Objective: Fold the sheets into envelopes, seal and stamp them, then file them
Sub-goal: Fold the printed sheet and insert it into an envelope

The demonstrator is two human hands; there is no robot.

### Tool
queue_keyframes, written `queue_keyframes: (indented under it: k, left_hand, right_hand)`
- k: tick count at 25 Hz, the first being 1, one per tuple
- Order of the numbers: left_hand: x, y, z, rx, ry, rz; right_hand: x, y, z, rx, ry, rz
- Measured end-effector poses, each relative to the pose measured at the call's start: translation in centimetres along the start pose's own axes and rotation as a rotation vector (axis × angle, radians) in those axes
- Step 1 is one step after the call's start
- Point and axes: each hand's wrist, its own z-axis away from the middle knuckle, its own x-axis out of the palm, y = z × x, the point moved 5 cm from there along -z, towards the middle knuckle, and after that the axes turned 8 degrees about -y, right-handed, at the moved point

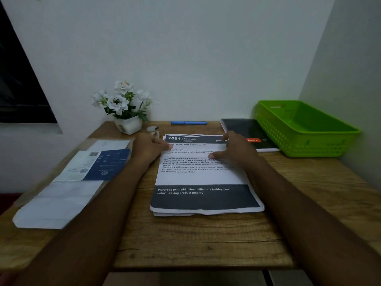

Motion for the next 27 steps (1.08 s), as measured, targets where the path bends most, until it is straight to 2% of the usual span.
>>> queue_keyframes:
  k: [5, 9, 12, 15, 23, 27]
  left_hand:
    - [0.3, 0.2, 0.2, -0.01, -0.023, -0.032]
    - [0.3, 0.0, 0.6, -0.066, -0.04, 0.071]
    - [0.2, -0.1, 0.6, -0.086, -0.051, 0.093]
    - [0.3, 0.0, 0.2, -0.062, -0.054, 0.016]
    - [0.6, -0.3, -0.9, -0.05, -0.041, -0.129]
    - [0.4, -0.5, -1.5, -0.045, -0.05, 0.012]
  right_hand:
    - [0.0, -0.1, 0.6, -0.007, -0.008, -0.055]
    - [0.2, -0.4, 1.2, -0.028, -0.04, -0.036]
    - [0.9, -1.2, 1.5, -0.12, -0.065, 0.116]
    - [1.3, -1.7, 1.5, -0.169, -0.147, 0.263]
    - [0.9, -2.4, 1.1, -0.194, -0.17, 0.259]
    - [0.6, -2.4, 1.2, -0.206, -0.111, 0.214]
